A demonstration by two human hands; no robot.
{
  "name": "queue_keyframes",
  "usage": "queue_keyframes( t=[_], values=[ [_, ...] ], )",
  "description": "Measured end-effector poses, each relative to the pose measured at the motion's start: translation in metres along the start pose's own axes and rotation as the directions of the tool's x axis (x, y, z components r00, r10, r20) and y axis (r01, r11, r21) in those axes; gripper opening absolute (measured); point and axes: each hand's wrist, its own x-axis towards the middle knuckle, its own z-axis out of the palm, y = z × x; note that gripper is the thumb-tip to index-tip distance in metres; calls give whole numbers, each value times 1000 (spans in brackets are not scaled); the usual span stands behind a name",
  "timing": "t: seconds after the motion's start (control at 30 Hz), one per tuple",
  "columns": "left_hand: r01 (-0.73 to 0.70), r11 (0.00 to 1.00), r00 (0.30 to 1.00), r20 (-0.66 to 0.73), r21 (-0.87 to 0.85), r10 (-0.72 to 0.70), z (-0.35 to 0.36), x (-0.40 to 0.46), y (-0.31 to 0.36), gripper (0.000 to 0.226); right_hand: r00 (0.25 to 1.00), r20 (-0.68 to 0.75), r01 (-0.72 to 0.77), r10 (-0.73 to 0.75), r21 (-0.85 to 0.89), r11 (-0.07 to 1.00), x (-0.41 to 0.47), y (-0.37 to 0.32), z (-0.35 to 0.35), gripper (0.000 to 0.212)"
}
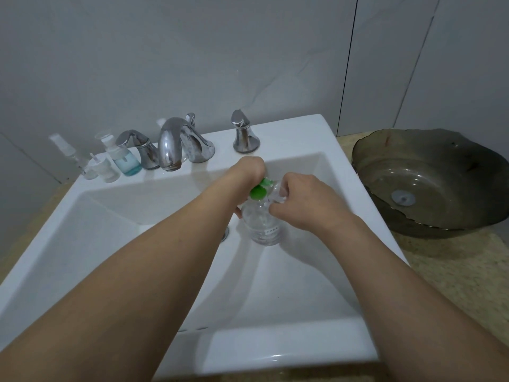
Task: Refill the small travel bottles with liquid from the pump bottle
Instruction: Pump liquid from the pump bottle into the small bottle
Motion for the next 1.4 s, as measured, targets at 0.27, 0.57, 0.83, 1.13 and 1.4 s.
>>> queue_keyframes(
  t=[0.27,0.57,0.83,1.13,1.4],
  values=[
    [-8,999,992,123,36,4,-15,-1,6,34,997,-69,24,-24,7,1000,0,-2,-4,29],
    [37,990,981,184,135,-62,-17,-4,9,39,998,-64,21,-20,17,1000,1,-2,-2,31],
    [32,984,989,135,174,-56,-5,11,0,46,1000,-1,17,-17,-12,1000,1,1,2,28],
    [63,995,968,240,75,-79,-22,-5,11,55,994,-103,41,-40,4,999,1,0,-1,29],
    [52,995,982,176,87,-67,-12,0,6,43,998,-55,19,-18,21,1000,0,0,-1,30]
  ],
)
